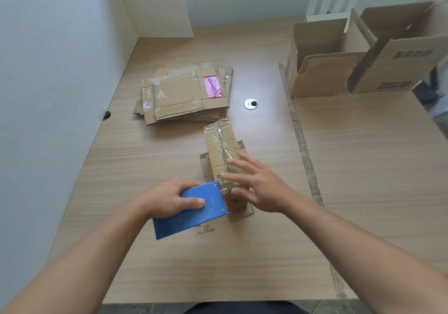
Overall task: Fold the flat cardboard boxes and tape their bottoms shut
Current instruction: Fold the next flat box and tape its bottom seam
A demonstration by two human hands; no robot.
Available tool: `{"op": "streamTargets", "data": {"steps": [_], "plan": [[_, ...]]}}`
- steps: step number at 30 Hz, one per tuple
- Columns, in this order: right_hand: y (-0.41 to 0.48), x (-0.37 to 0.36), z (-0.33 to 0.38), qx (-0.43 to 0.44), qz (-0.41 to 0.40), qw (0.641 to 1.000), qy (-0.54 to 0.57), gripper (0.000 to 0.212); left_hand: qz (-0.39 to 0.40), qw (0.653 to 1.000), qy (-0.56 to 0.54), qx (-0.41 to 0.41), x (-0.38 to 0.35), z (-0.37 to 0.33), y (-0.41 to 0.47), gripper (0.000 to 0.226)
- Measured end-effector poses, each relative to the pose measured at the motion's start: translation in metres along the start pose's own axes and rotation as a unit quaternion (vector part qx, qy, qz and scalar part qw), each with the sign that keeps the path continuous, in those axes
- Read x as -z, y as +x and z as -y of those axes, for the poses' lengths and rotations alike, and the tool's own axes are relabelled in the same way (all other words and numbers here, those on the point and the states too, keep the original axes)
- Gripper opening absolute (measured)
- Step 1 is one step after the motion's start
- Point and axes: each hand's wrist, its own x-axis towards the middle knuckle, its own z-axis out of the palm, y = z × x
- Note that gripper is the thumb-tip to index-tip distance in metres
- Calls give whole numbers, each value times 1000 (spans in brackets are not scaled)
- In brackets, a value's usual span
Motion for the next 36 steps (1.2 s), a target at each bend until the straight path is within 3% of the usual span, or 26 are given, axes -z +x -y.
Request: {"op": "streamTargets", "data": {"steps": [2,10,16,18,28,36], "plan": [[1,-6,0,1,25,1000,-19,41,1,1000,-8,-8,0,1,-1,45],[-3,-16,-4,39,-55,998,5,37,2,999,-33,-42,8,23,-19,46],[-1,-20,-3,26,-46,998,38,39,-1,1000,0,15,20,53,-33,34],[-1,-20,-2,20,-40,998,43,39,-16,999,31,32,17,51,-21,28],[-2,-18,8,-25,-31,997,70,36,-99,977,182,54,-8,11,33,46],[2,-22,22,-83,-55,988,118,28,-176,942,272,84,-23,-21,36,26]]}}
